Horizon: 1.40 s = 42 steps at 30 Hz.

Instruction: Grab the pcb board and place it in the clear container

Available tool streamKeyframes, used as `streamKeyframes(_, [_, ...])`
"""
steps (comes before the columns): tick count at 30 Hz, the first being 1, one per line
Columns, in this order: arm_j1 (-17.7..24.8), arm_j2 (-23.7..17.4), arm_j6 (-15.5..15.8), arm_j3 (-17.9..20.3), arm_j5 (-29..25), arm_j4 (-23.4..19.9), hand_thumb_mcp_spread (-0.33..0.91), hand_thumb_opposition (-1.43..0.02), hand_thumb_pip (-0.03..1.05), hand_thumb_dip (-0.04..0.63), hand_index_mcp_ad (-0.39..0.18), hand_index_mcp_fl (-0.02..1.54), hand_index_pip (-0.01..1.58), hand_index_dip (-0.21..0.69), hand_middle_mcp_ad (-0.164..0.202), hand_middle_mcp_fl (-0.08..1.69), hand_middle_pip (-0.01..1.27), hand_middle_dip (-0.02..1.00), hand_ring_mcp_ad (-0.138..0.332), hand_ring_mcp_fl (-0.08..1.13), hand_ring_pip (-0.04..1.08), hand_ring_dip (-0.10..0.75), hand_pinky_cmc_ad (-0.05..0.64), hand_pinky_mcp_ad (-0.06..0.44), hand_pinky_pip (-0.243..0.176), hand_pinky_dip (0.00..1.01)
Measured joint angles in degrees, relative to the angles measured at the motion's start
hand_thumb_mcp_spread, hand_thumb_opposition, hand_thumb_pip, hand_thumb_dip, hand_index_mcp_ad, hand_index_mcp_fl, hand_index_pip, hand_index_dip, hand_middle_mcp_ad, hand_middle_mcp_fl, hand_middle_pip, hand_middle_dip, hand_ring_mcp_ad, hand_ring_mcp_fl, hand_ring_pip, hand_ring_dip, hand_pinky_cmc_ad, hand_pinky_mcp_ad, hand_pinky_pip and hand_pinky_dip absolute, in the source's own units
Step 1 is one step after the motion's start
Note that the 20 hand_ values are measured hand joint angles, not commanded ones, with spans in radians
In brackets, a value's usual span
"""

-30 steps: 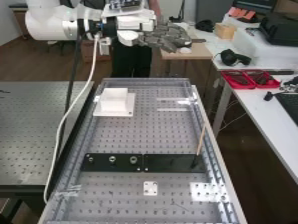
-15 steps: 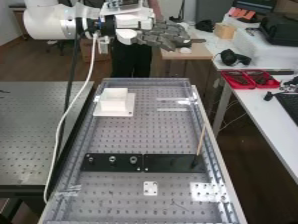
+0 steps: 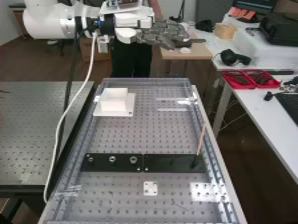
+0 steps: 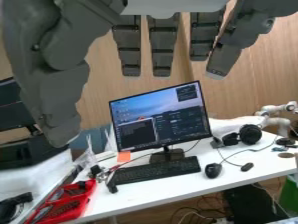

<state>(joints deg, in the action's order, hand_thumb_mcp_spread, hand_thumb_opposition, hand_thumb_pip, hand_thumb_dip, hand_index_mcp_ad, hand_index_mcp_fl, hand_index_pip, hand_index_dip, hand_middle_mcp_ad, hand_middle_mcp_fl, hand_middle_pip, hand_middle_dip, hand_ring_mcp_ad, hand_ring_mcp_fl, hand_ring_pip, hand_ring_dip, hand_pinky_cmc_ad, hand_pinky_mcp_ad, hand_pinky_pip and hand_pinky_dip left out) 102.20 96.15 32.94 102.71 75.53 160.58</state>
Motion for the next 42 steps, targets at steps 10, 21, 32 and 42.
streamKeyframes(10, [0.4, -0.3, 0.6, 0.0, -0.6, -0.2, 0.33, -0.75, 0.55, 0.192, -0.045, 0.22, 0.1, 0.265, 0.075, 0.15, 0.13, 0.16, 0.192, 0.0, 0.1, -0.023, 0.309, 0.148, -0.096, 0.62])
streamKeyframes(21, [0.7, -0.5, 0.7, 0.1, -1.3, -0.3, 0.33, -0.75, 0.56, 0.188, -0.042, 0.22, 0.1, 0.265, 0.075, 0.15, 0.13, 0.16, 0.192, 0.0, 0.1, -0.023, 0.309, 0.148, -0.096, 0.62])
streamKeyframes(32, [0.7, -0.5, 0.2, 0.3, -0.5, 0.5, 0.33, -0.74, 0.56, 0.188, -0.045, 0.22, 0.1, 0.265, 0.075, 0.15, 0.13, 0.16, 0.192, 0.0, 0.1, -0.023, 0.309, 0.148, -0.096, 0.62])
streamKeyframes(42, [1.0, -1.5, 0.7, 0.7, -0.7, 1.5, 0.33, -0.74, 0.56, 0.188, -0.045, 0.22, 0.1, 0.265, 0.075, 0.15, 0.13, 0.16, 0.192, 0.0, 0.1, -0.023, 0.309, 0.148, -0.096, 0.62])
